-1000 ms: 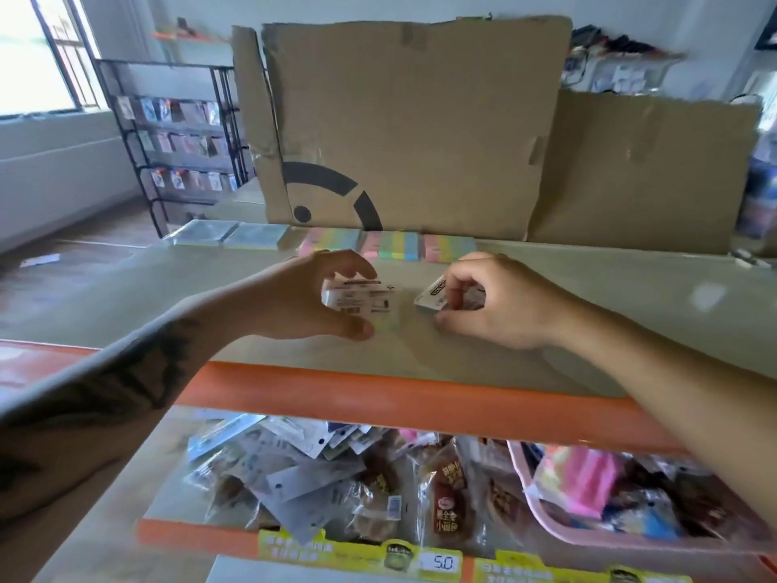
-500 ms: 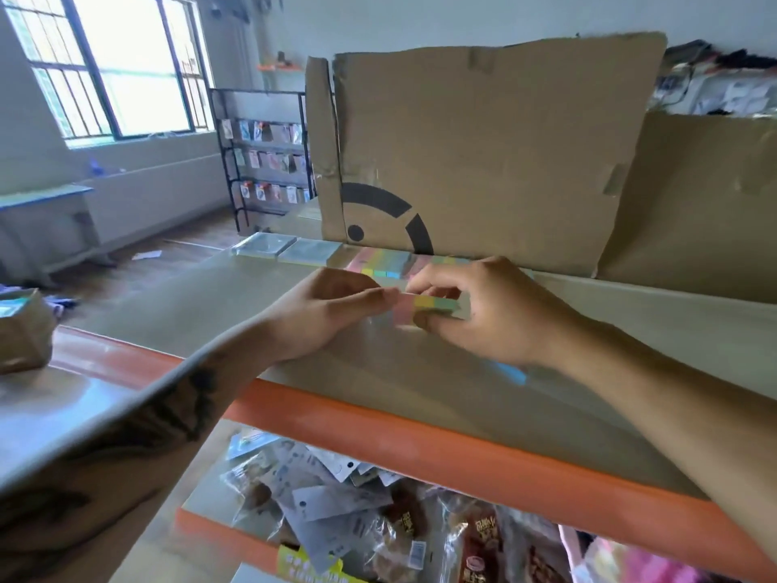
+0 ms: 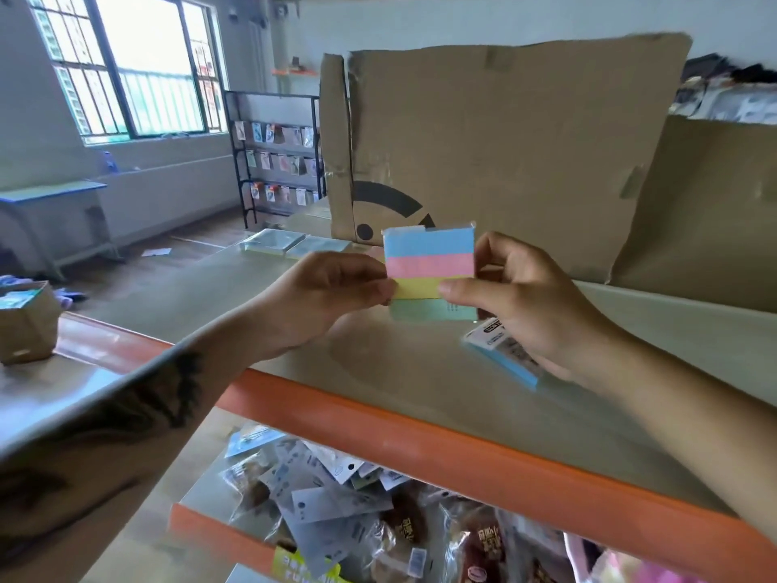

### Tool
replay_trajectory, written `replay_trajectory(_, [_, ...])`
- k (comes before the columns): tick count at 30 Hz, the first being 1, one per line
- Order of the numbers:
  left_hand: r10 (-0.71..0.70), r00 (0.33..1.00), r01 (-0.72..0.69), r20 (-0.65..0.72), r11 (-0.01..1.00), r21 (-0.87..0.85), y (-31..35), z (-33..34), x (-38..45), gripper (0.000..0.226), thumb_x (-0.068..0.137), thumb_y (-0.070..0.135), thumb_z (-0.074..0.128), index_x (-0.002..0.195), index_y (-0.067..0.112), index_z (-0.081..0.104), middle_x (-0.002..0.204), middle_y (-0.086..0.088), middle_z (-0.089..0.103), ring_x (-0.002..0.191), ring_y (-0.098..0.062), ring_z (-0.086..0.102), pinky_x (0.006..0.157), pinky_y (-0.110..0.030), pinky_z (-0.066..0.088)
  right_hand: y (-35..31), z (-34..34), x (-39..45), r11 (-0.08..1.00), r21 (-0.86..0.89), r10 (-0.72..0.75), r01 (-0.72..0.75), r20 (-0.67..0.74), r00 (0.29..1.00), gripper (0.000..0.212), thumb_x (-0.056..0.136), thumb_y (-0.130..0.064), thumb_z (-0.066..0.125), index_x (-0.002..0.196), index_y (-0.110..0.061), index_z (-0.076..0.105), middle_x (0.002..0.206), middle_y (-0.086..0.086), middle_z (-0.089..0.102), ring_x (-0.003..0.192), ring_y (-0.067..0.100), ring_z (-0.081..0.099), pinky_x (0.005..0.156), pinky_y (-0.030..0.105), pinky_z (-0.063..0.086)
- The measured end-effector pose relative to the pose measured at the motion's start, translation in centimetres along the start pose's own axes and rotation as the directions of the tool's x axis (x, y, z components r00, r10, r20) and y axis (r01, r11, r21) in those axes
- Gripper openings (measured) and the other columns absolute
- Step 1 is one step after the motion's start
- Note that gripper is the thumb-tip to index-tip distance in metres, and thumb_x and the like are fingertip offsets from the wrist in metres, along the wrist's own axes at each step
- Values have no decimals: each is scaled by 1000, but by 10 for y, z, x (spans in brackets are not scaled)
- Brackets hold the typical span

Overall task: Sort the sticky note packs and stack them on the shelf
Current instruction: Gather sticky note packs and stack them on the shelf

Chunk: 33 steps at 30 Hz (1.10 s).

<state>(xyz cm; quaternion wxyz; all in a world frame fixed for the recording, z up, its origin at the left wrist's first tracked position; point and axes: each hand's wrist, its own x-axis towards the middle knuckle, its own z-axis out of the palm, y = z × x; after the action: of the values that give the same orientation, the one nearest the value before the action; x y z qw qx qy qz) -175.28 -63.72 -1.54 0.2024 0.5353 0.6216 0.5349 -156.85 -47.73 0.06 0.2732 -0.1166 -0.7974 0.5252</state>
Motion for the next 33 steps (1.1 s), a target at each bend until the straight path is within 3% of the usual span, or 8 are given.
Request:
replay_trajectory(3, [-26, 999, 24, -22, 998, -65, 1, -1, -1, 33, 95, 20, 64, 121, 2, 68, 117, -16, 72, 110, -34, 68, 105, -50, 49, 0, 0, 0, 992, -123, 17, -18, -7, 1000, 48, 68, -44, 86, 104, -23, 64, 99, 0, 75, 92, 15, 70, 84, 41, 55])
replay_trajectory(9, [-102, 988, 95, -119, 994, -56, 4, 2, 4, 21, 96, 24, 61, 112, 18, 73, 106, -7, 74, 100, -21, 67, 107, -57, 47, -11, -16, -7, 775, -572, -236, 270, 136, 962, 90, 69, -61, 86, 143, -44, 38, 146, -23, 40, 130, 6, 40, 103, 26, 38])
replay_trajectory(14, [-105, 993, 104, -52, 994, -27, 15, 20, 15, 19, 105, 11, 52, 112, 8, 70, 105, -9, 70, 95, -15, 66, 93, -39, 53, -10, -30, -4, 509, -722, -359, 469, 317, 878, 64, 64, -62, 82, 119, -35, 62, 159, -13, 40, 133, 15, 34, 106, 30, 35])
replay_trajectory(18, [-115, 993, 115, 2, 993, -31, 24, 35, 26, 33, 104, 24, 55, 120, -3, 68, 111, -26, 68, 97, -22, 64, 101, -49, 51, -10, -35, -5, 442, -760, -331, 477, 356, 874, 57, 66, -64, 79, 113, -36, 60, 139, -13, 59, 123, 18, 52, 98, 46, 46])
replay_trajectory(23, [-158, 987, 158, -7, 986, 41, 24, 34, 31, 64, 80, 64, 62, 108, 8, 75, 100, -12, 75, 94, -23, 69, 102, -50, 49, -11, -63, 3, 567, -744, -286, 354, 225, 931, 56, 71, -61, 81, 118, -38, 61, 120, -17, 63, 111, 12, 59, 97, 42, 50])
replay_trajectory(27, [-187, 982, 141, 35, 838, 527, 18, 32, 23, 75, 71, 91, 49, 122, 39, 68, 124, 11, 67, 112, -21, 65, 97, -41, 54, 13, -99, 20, 691, -713, -163, 117, 4, 987, 54, 67, -62, 79, 115, -42, 62, 120, -17, 63, 112, 8, 58, 105, 38, 47])
replay_trajectory(30, [-269, 954, 76, 130, 640, 764, 13, 35, 12, 93, 64, 100, 26, 145, 55, 40, 157, 18, 39, 144, -14, 36, 119, -40, 31, 35, -110, 33, 734, -679, -39, -12, -60, 997, 41, 78, -40, 87, 111, -40, 62, 116, -9, 65, 106, 18, 62, 100, 38, 50])
replay_trajectory(33, [-318, 932, 35, 173, 554, 832, 7, 38, 9, 97, 63, 99, 15, 151, 59, 23, 164, 24, 18, 153, -10, 13, 123, -38, 11, 51, -108, 40, 759, -649, 19, -51, -56, 998, 32, 85, -27, 84, 111, -29, 64, 110, -9, 63, 93, 10, 59, 82, 19, 46])
